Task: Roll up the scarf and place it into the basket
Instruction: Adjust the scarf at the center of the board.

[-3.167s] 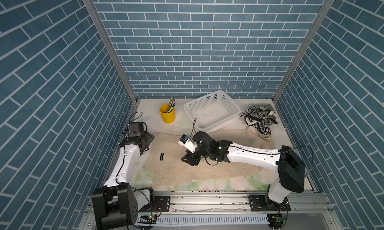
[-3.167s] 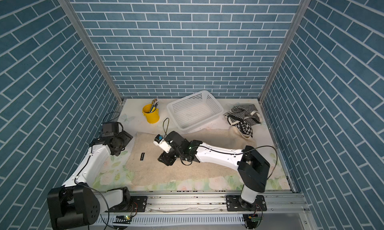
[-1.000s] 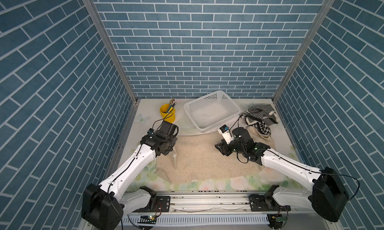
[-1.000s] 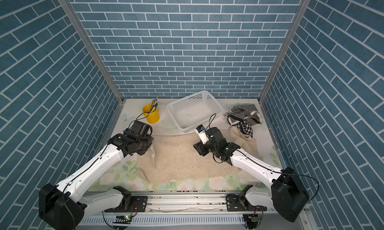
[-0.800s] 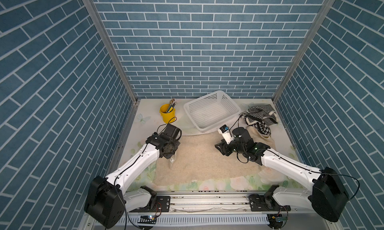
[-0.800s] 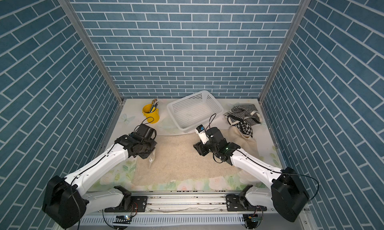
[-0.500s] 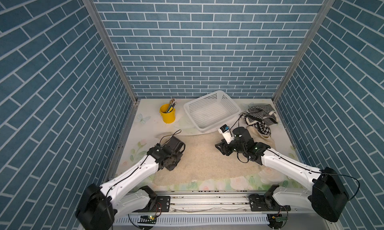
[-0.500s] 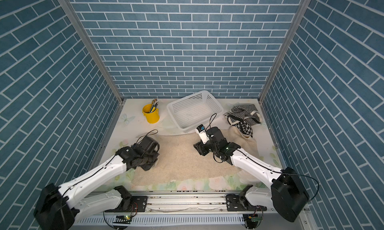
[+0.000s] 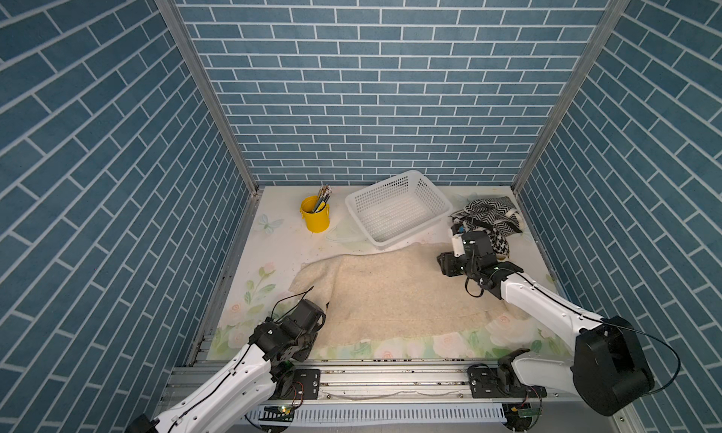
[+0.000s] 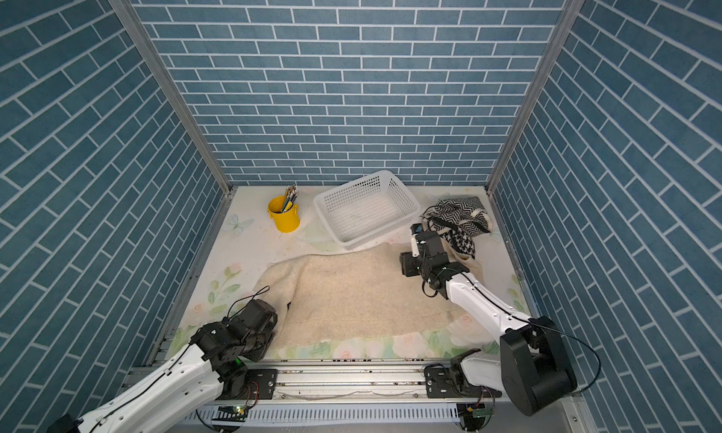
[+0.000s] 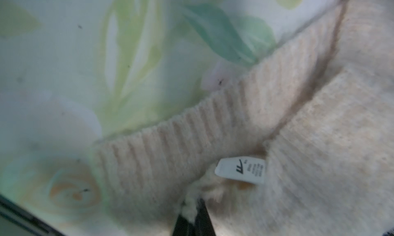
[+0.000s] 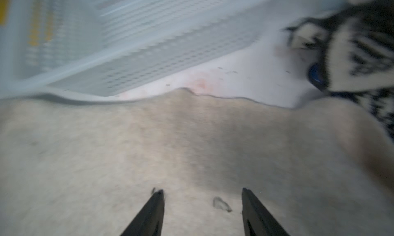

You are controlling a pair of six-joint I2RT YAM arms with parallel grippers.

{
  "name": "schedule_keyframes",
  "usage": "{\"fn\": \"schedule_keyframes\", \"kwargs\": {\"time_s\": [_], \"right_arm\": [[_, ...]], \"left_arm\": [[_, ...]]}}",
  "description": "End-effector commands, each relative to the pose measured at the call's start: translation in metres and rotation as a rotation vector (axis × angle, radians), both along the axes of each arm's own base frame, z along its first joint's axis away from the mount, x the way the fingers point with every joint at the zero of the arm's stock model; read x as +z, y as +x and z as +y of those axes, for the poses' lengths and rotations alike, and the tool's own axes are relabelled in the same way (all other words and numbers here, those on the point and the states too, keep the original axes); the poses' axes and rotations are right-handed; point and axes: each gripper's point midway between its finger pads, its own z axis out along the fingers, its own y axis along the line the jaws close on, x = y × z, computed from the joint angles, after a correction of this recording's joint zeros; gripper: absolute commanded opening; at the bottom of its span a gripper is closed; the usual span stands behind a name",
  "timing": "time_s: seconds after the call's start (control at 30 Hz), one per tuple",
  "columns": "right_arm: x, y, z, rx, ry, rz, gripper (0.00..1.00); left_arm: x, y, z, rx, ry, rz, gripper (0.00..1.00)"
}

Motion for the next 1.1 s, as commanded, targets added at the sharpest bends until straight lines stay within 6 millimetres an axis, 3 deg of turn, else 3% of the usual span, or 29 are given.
{"fn": "schedule_keyframes", "kwargs": {"time_s": [0.0,0.33,0.4,0.43,0.53,0.57,0.8,0.9,0.93,0.97,1.0,1.03,1.07], "right_arm": [[-0.035,-0.016,-0.011,-0.043,-0.045,0.131,0.61],[-0.089,-0.033,-0.007,-0.031,-0.129,0.286,0.60],[-0.097,-0.035,-0.005,-0.022,-0.149,0.308,0.55],[-0.099,-0.036,-0.004,-0.025,-0.157,0.310,0.45],[-0.092,-0.035,-0.002,-0.032,-0.162,0.292,0.04],[-0.085,-0.034,0.000,-0.036,-0.171,0.272,0.00],[-0.032,-0.030,-0.002,-0.064,-0.197,0.172,0.00],[-0.026,-0.031,-0.005,-0.065,-0.206,0.168,0.26],[-0.029,-0.032,-0.006,-0.062,-0.213,0.177,0.30],[-0.031,-0.032,-0.006,-0.059,-0.217,0.183,0.28],[-0.034,-0.032,-0.006,-0.058,-0.222,0.186,0.09],[-0.033,-0.031,-0.007,-0.067,-0.224,0.178,0.00],[-0.031,-0.030,-0.007,-0.066,-0.220,0.174,0.00]], "left_arm": [[-0.004,0.001,0.012,0.019,0.056,0.005,0.00],[0.022,0.027,0.021,-0.002,0.106,-0.065,0.00],[0.021,0.032,0.020,-0.010,0.096,-0.070,0.00],[0.019,0.032,0.020,-0.013,0.093,-0.065,0.00],[0.022,0.035,0.026,-0.013,0.113,-0.060,0.00],[0.024,0.036,0.029,-0.011,0.120,-0.065,0.00],[0.050,0.052,0.044,-0.003,0.177,-0.111,0.00],[0.063,0.060,0.050,-0.005,0.208,-0.135,0.00],[0.063,0.061,0.052,-0.006,0.215,-0.134,0.00],[0.063,0.061,0.052,-0.010,0.219,-0.132,0.00],[0.072,0.068,0.051,-0.010,0.212,-0.157,0.00],[0.074,0.070,0.052,-0.011,0.212,-0.161,0.00],[0.077,0.072,0.051,-0.014,0.211,-0.169,0.00]]}}
